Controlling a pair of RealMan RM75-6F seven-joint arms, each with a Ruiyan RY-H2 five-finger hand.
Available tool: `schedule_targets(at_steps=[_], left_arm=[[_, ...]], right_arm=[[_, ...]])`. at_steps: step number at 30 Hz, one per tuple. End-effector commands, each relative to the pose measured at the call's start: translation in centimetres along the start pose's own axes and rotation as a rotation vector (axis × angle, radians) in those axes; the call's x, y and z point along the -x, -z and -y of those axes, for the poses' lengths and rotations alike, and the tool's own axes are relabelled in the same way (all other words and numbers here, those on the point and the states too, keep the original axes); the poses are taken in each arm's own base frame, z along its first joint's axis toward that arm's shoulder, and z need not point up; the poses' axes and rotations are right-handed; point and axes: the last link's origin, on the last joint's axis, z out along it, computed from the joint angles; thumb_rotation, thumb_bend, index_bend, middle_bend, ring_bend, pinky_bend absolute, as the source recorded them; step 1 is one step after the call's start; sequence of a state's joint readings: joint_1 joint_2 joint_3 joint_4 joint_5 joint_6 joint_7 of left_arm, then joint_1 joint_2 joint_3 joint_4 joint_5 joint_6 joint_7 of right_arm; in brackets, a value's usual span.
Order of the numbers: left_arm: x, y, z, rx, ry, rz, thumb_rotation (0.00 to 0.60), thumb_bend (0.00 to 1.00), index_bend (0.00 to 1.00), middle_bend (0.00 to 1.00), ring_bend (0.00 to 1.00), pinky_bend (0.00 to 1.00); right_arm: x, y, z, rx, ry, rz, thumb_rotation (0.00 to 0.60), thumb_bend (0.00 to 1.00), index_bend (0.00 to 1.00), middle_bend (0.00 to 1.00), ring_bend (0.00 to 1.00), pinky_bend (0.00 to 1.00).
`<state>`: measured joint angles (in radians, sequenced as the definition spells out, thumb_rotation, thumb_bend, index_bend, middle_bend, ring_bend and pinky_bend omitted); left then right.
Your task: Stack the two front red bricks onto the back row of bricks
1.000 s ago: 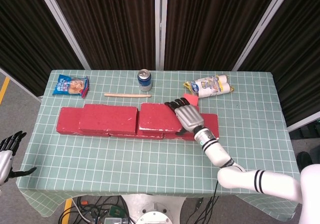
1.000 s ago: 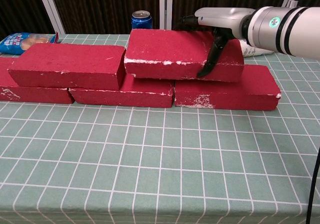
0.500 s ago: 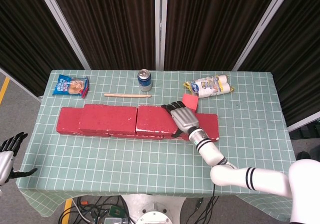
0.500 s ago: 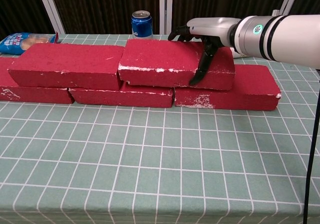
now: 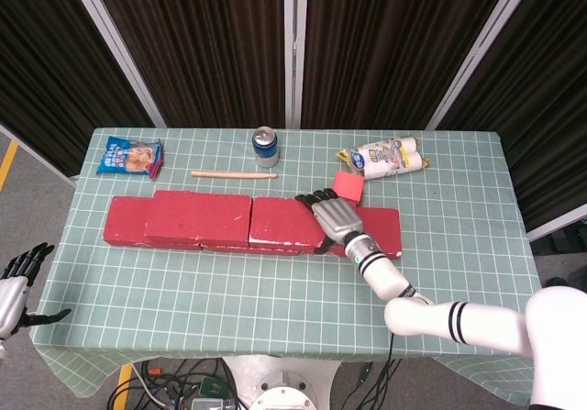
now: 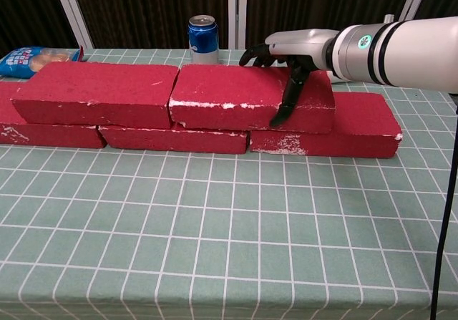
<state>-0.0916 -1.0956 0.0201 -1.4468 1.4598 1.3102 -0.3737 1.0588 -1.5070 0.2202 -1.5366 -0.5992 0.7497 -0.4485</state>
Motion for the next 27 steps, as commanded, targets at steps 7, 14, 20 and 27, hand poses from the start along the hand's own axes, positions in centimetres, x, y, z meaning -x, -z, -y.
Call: schedule_targets(at_steps=[7, 14, 20, 27], left_arm=[[0.18, -0.08, 0.06, -0.003, 0.002, 0.007, 0.6, 0.0, 0.01, 0.0, 0.0, 0.0], [0.21, -0.07, 0.18, -0.005, 0.003, 0.01, 0.6, 0.0, 0.01, 0.0, 0.0, 0.0], [0.14, -0.02, 0.32, -0.008, 0.005, 0.014, 0.6, 0.0, 0.01, 0.0, 0.0, 0.0], [0.06, -0.08, 0.27, -0.004, 0.007, 0.014, 0.6, 0.0, 0.01, 0.0, 0.0, 0.0]], right_arm=[[-0.15, -0.28, 0.06, 0.0, 0.006, 0.001, 0.6, 0.04, 0.12, 0.31, 0.07, 0.0], [0.04, -0.5, 0.06, 0.005, 0.01, 0.006, 0.6, 0.04, 0.12, 0.3, 0.07, 0.0], [0.06, -0.58, 0.21, 0.001, -0.001, 0.005, 0.6, 0.04, 0.12, 0.3, 0.07, 0.0], [0.0, -0.6, 0.18, 0.0, -0.006, 0.004, 0.6, 0.04, 0.12, 0.29, 0.07, 0.0]])
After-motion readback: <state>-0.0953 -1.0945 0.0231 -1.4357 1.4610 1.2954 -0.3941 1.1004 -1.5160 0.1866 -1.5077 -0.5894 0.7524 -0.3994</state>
